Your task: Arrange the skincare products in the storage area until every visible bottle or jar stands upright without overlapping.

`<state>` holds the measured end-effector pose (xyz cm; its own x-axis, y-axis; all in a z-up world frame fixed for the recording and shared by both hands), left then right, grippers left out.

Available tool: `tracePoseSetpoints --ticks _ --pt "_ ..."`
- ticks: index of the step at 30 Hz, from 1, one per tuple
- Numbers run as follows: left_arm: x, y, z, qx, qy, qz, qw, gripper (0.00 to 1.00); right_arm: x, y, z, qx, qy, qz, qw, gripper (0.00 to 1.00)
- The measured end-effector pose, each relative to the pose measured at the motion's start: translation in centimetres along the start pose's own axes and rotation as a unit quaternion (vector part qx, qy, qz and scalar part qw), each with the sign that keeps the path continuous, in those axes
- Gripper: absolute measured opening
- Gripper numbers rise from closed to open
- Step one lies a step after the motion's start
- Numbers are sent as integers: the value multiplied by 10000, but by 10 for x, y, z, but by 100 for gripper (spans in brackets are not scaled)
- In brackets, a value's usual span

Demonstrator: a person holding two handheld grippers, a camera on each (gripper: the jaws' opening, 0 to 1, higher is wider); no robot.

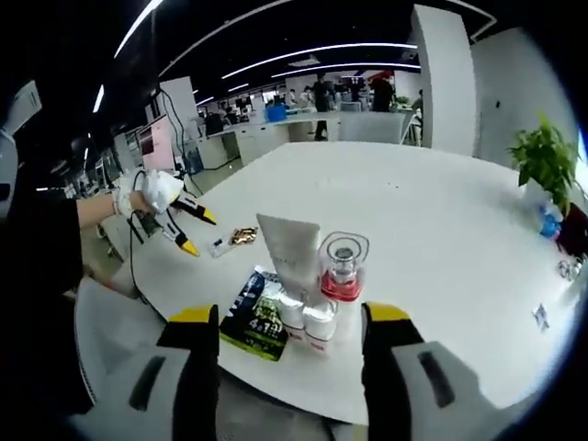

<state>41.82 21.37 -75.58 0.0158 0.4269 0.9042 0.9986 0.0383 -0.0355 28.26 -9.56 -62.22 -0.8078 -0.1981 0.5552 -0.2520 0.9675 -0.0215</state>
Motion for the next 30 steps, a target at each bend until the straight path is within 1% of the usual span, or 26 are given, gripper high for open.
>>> tracePoseSetpoints --ticks 1,3,5,7,11,16,17,19,20,21,24,27,30 --pt "-1 3 0 24 -16 -6 10000 49 0 1 -1 -17 1 7 10000 63" --pt "-2 6 1 5 -63 20 10000 50 -1 2 -1 -34 17 4 10000 63" --pt "-4 7 -1 -89 -118 129 9998 50 -2 3 -1 -39 49 -2 10000 63" --pt "-8 6 1 -97 -53 359 9993 48 -3 3 0 -69 74 -8 9999 63" --pt "-10 13 0 -159 -34 412 9990 51 -3 2 0 -99 92 33 9999 63" --pt "-15 17 4 -272 152 583 9978 48 -3 2 0 -165 109 60 9998 62" --pt "-15 19 3 -267 129 605 9977 49 -2 2 0 -174 103 73 9998 62" --pt "-15 23 -1 -209 -14 586 9981 49 -1 1 0 -229 95 96 9996 62" --pt "-16 25 0 -205 -4 586 9981 49 -1 1 0 -251 87 102 9996 62" --pt "-17 24 0 -171 -18 693 9974 48 0 1 1 -281 106 103 9995 62" --pt "-20 23 -1 -176 30 842 9963 47 1 1 3 -328 129 125 9993 62" --pt "-23 25 -6 -196 36 875 9960 49 2 0 6 -350 169 172 9991 62" --pt "-28 23 -12 -112 -42 1032 9946 47 3 0 7 -381 173 179 9990 61"
Point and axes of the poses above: the point that each gripper's makers call its tool centre point, and the gripper's own axes: x roughly backward along the fingers, y roughly to its left, z roughly out of its underside, the point moved 1 cm from there along x, roughly backward along the fingers, and after that the axes turned 15 degrees about z, right-handed, at the moved point
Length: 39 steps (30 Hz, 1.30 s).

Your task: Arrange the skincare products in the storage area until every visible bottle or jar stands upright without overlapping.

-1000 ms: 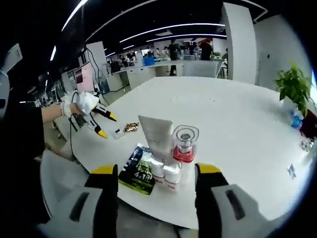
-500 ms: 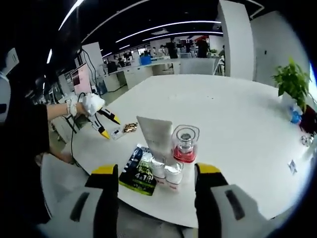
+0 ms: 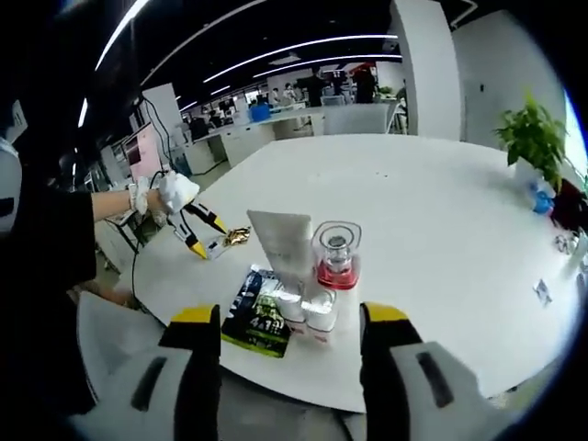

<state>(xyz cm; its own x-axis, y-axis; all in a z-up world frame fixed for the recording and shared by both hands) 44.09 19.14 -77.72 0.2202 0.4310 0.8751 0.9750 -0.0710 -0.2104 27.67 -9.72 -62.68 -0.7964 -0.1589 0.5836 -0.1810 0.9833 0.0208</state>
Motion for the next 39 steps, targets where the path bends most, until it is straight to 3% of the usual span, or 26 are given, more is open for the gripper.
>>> tracePoseSetpoints --ticks 6,11,13,20,23,32,34,39 --pt "-1 5 -2 150 35 55 9999 51 2 0 0 -41 -16 6 10000 61" --pt "0 0 1 -55 101 129 9999 48 3 2 1 -46 -16 -15 10000 61" --pt "0 -1 3 -267 271 240 9990 46 4 3 3 -54 6 -32 10000 61" --pt "-2 -2 2 -298 515 266 9979 43 6 4 2 -67 -36 -38 10000 61" --pt "-2 -2 0 -257 483 253 9982 38 7 5 3 -73 -31 -51 10000 61" --pt "-3 -7 -3 144 361 107 9992 37 10 2 8 -90 -42 -66 9999 61" --pt "-5 -12 -7 316 202 121 9992 37 10 1 8 -74 -52 -86 9999 61" --pt "-10 -30 -8 277 288 83 9992 37 10 2 6 -69 -130 -160 9998 63"
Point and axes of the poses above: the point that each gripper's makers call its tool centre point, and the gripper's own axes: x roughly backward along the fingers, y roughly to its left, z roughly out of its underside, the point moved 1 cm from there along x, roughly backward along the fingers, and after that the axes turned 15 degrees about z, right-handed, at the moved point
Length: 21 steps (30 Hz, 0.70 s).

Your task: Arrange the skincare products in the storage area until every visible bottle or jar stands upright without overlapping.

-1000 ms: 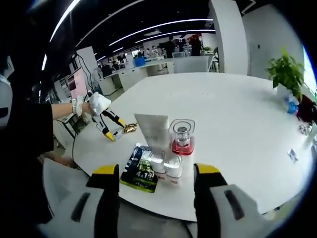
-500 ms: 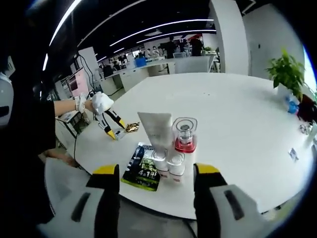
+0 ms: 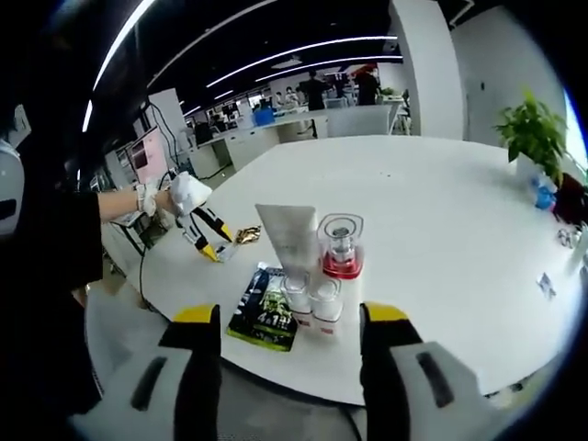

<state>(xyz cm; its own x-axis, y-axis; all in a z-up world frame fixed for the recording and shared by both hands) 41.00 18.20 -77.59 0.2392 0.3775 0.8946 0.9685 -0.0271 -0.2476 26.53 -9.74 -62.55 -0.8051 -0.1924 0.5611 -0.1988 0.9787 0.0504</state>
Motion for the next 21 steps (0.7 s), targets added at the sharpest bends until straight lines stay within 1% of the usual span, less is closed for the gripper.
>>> tracePoseSetpoints --ticks 3,5,7,8,9,12,16,19,21 --pt "-2 -10 0 16 25 -28 10000 37 0 1 -2 28 -61 -59 10000 64" --pt "-2 -14 0 49 32 -75 10000 37 -1 1 -4 84 -92 -65 9999 67" --pt "-1 -18 -2 139 -27 -138 9998 37 -1 0 -5 146 -122 -48 9998 71" --pt "0 -21 -3 152 -63 -145 9998 37 -1 0 -5 183 -116 -51 9998 71" --pt "1 -25 -7 187 -144 -142 9996 37 -1 0 -5 196 -135 -55 9997 72" --pt "2 -34 -12 247 -258 -175 9992 37 0 1 -8 214 -197 -124 9995 77" --pt "2 -44 -21 321 -317 -237 9987 37 0 0 -10 365 -261 -109 9989 83" --pt "1 -53 -30 309 -357 -296 9984 37 2 -2 -12 382 -315 -123 9987 86" --pt "-2 -56 -34 321 -358 -381 9981 37 4 -1 -15 388 -409 -173 9983 88"
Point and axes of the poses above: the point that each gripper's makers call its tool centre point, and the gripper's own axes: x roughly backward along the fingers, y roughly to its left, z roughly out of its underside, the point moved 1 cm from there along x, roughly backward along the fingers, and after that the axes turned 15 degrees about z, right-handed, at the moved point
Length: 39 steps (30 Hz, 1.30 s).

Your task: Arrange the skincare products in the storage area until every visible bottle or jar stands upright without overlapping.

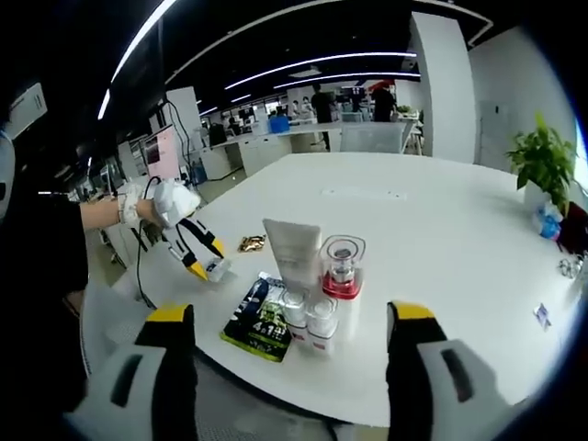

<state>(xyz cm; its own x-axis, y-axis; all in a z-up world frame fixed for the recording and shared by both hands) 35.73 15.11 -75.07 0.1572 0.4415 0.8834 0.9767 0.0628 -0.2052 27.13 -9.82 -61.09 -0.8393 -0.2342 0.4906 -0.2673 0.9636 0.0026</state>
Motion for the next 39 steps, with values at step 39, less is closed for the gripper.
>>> tracePoseSetpoints --ticks 39 --pt "-52 -57 -18 196 -25 67 9998 37 12 13 3 266 -87 -496 9984 85"
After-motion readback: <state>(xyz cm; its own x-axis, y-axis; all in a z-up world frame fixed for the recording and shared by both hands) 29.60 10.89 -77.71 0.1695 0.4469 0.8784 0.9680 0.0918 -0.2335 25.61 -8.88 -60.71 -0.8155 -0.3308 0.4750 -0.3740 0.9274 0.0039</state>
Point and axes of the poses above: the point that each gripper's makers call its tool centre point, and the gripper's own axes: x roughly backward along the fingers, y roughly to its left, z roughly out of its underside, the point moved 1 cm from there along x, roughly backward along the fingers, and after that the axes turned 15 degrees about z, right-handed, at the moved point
